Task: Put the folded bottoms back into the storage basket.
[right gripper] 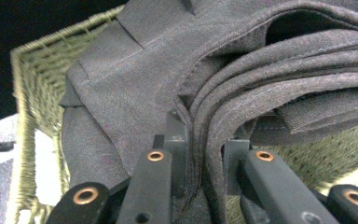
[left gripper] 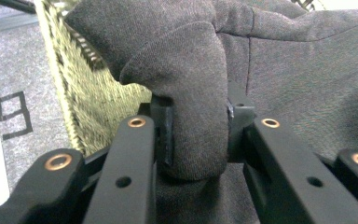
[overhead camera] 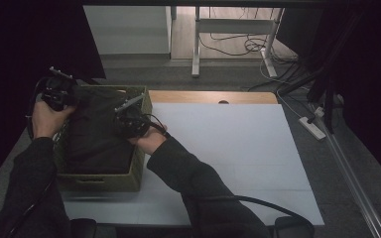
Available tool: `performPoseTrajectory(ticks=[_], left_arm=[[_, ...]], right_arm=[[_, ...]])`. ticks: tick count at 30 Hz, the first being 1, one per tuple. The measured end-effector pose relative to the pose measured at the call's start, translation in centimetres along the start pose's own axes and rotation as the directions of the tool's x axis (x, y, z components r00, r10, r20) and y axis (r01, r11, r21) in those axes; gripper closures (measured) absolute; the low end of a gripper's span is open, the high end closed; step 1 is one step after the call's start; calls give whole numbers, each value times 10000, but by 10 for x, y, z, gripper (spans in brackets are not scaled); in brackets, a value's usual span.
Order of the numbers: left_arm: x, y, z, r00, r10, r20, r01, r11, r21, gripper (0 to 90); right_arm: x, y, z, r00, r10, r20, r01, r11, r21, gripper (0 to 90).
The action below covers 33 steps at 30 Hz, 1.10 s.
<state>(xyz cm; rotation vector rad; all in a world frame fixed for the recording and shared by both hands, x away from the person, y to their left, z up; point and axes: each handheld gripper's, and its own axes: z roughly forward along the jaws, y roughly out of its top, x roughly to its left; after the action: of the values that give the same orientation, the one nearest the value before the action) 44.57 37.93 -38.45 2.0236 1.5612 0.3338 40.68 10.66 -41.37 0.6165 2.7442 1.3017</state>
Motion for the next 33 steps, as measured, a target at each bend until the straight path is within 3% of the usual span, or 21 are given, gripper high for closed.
performPoseTrajectory(ticks=[13, 15, 17, 20, 21, 23, 26, 31, 33], left_arm=[[3, -17, 40, 9994, 130, -329, -108, 9979, 643, 700], [4, -19, 46, 9990, 47, -445, -22, 9983, 574, 688], [5, -21, 51, 9969, 71, -782, -34, 9989, 471, 635], [7, -24, 52, 9926, 149, -1208, -113, 9995, 305, 495], [8, -24, 51, 9923, 133, -1227, -134, 9999, 0, 431], [8, -25, 46, 9958, -100, -914, 44, 9982, -606, 371], [6, -24, 42, 9976, -35, -697, -26, 9962, -866, 274], [0, -24, 45, 9998, -49, -202, 30, 9956, -938, 137], [-4, -25, 48, 9994, -97, 345, 128, 9958, -904, 114]], right_arm=[[-5, -21, 32, 9993, 182, 318, -214, 9944, 1031, 767], [-6, -21, 33, 9990, 314, 310, -345, 9938, 1054, 747], [-6, -20, 33, 9988, 267, 414, -316, 9920, 1220, 674], [-6, -18, 31, 9980, -48, 624, -35, 9911, 1332, 460], [-5, -17, 29, 9974, -226, 686, 147, 9935, 1128, 361], [-5, -15, 24, 9951, -433, 890, 369, 9967, 727, 276], [-7, -9, 17, 9923, -544, 1114, 503, 9980, 393, 122], [-7, -7, 10, 9903, -753, 1167, 742, 9972, 137, 65], [-6, -9, 8, 9857, -1070, 1304, 1055, 9942, 187, 23]])
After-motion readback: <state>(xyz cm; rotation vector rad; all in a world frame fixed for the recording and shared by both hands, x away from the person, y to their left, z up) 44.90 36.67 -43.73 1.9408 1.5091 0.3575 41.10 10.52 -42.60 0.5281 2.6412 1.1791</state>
